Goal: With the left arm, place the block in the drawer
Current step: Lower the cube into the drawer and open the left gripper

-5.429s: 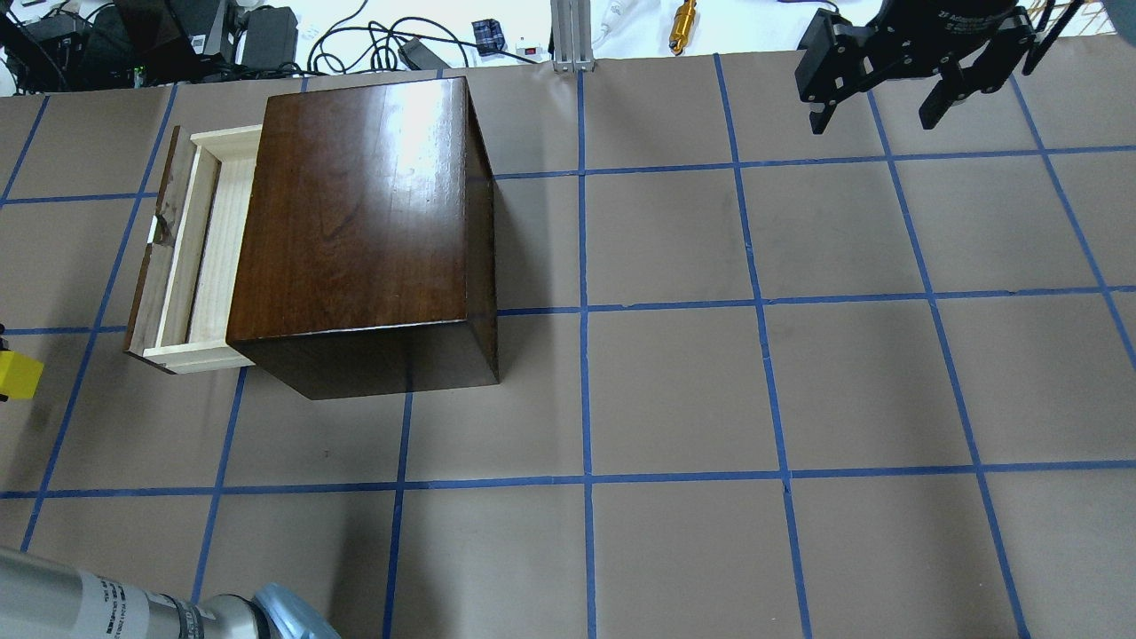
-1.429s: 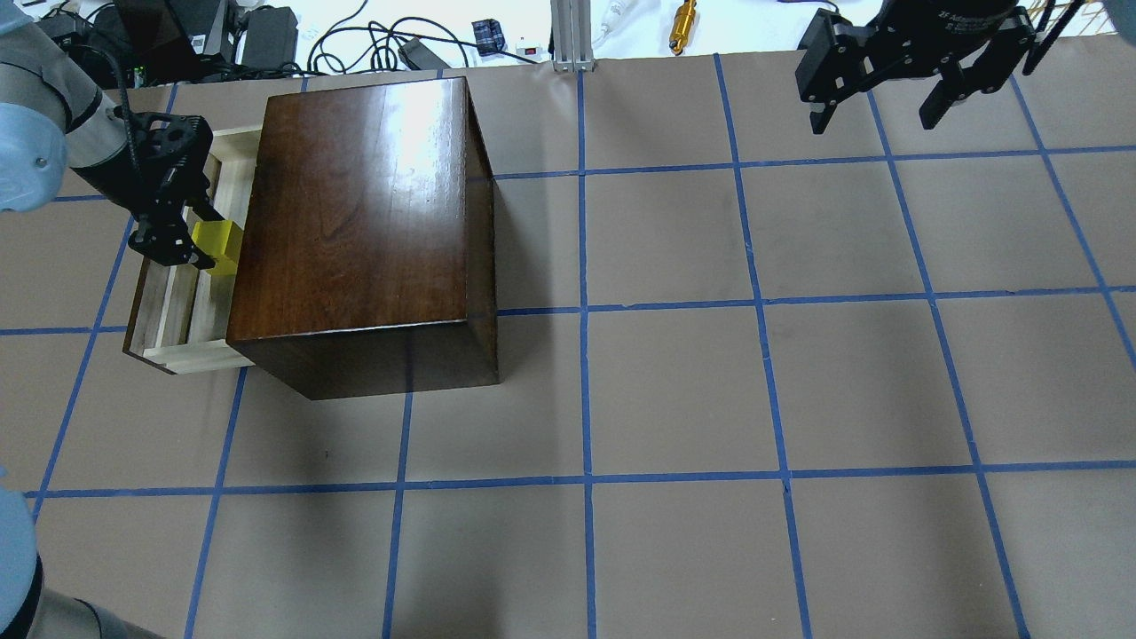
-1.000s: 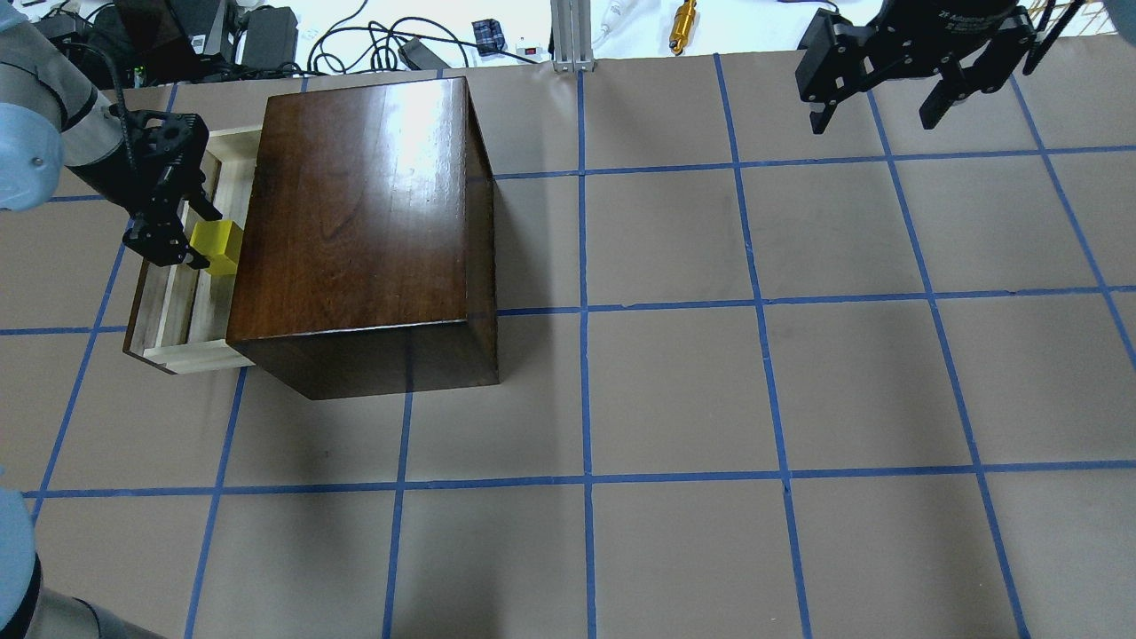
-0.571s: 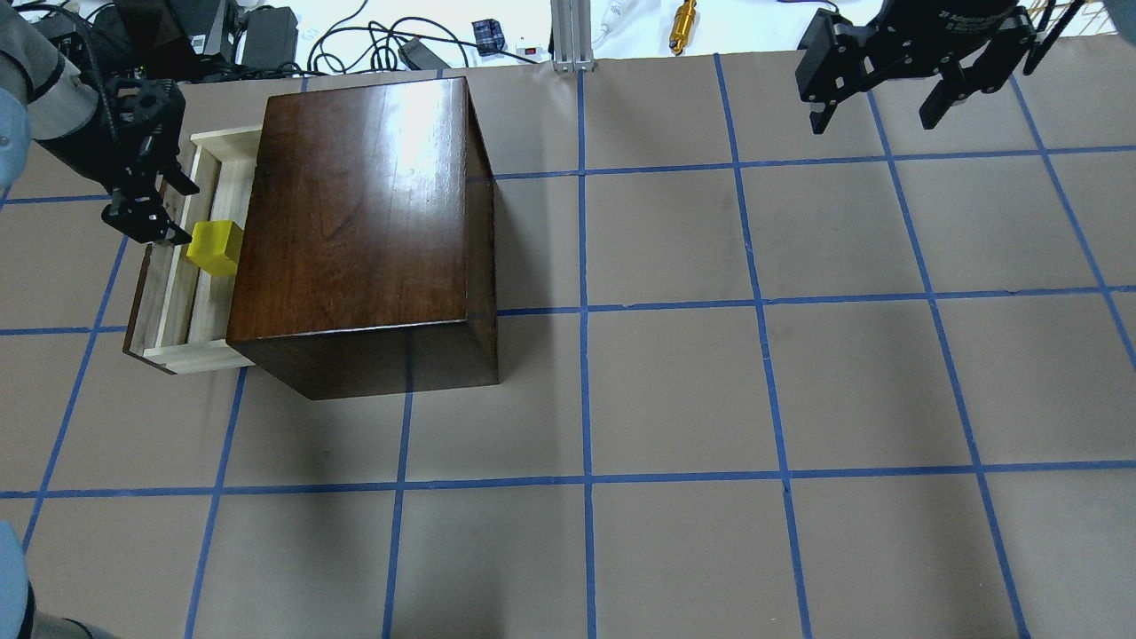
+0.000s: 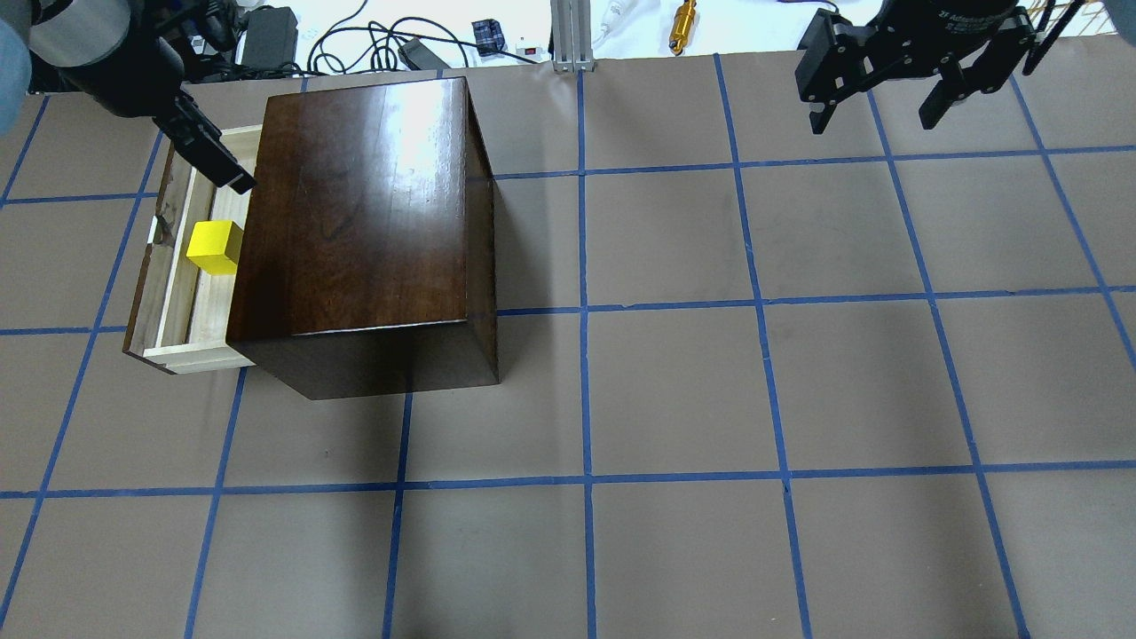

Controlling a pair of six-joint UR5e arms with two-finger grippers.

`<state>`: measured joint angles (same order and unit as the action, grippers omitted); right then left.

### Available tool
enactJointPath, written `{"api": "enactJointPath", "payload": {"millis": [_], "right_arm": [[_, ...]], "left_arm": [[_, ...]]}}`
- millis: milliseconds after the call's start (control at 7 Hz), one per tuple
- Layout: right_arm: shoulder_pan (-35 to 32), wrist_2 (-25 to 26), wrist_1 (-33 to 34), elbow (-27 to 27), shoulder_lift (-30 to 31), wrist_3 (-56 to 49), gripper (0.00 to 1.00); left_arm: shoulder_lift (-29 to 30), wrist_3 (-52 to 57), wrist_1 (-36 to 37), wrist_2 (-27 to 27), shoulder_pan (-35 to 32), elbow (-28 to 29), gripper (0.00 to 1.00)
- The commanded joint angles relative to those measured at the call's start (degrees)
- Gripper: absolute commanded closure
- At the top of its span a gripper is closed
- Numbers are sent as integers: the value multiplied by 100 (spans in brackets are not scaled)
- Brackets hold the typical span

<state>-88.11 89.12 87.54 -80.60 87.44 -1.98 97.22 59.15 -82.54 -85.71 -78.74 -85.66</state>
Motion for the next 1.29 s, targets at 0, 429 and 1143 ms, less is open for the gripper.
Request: {"api": "enactJointPath", "payload": {"millis": [0,429,1143], "right_arm": [[-4,0,0,0,2,-4,0],[4,0,0,0,2,-4,0],[-4,9,0,0,-7,-4,0]], "left_arm": [[-124,-1958,-52,1,-255,6,3],[-370,-3510,-244,-95,-713,-47,0],[-713,-6156,-325,-322,-862,-363,0]]}}
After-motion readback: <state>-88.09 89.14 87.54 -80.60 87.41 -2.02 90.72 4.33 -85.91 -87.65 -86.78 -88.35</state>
